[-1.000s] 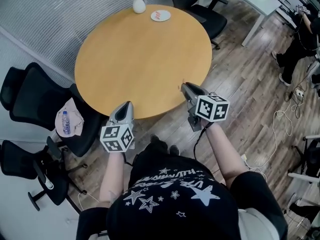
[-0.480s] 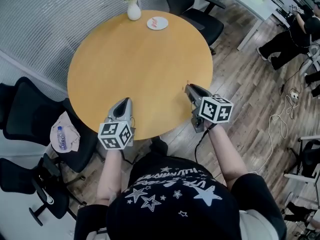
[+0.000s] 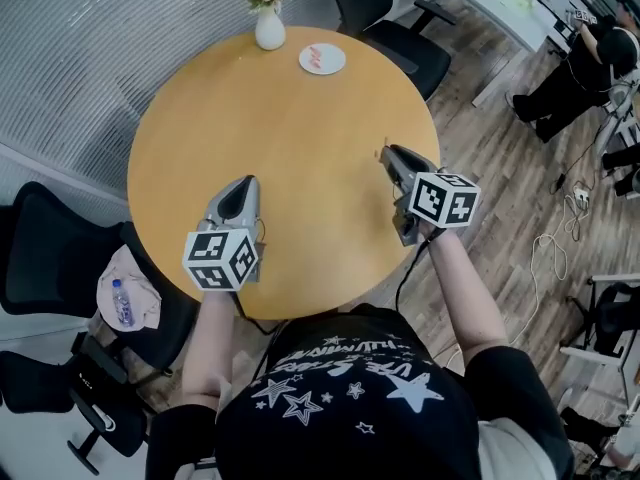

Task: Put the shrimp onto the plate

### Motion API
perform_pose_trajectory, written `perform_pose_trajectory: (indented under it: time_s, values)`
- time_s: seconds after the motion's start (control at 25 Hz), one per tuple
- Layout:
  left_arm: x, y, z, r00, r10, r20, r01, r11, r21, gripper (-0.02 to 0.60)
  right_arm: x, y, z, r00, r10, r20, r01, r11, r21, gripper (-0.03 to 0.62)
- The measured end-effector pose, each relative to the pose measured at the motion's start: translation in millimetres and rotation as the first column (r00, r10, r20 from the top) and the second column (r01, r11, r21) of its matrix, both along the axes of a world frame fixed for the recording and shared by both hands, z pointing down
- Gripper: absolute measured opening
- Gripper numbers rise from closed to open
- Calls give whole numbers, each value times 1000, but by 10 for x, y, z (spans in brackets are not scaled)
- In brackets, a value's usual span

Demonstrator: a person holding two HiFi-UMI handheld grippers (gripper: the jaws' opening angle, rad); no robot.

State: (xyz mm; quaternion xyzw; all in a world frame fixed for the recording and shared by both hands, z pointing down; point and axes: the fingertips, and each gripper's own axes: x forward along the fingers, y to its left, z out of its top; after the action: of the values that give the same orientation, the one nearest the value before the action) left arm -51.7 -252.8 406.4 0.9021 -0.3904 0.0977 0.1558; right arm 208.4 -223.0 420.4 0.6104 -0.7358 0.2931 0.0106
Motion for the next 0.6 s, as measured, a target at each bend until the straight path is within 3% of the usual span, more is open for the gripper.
perform_pose_trajectory:
  time_s: [0.2, 0.6]
  values:
    - [25, -384, -110, 1000, 20, -9, -20, 1000, 11, 2, 119, -402, -122, 998, 10, -55, -9, 1000, 13, 66]
    - [156, -1203, -152, 998, -64, 3, 64, 998, 11, 1, 478, -1442, -163, 996, -31, -79, 33, 999, 29, 66]
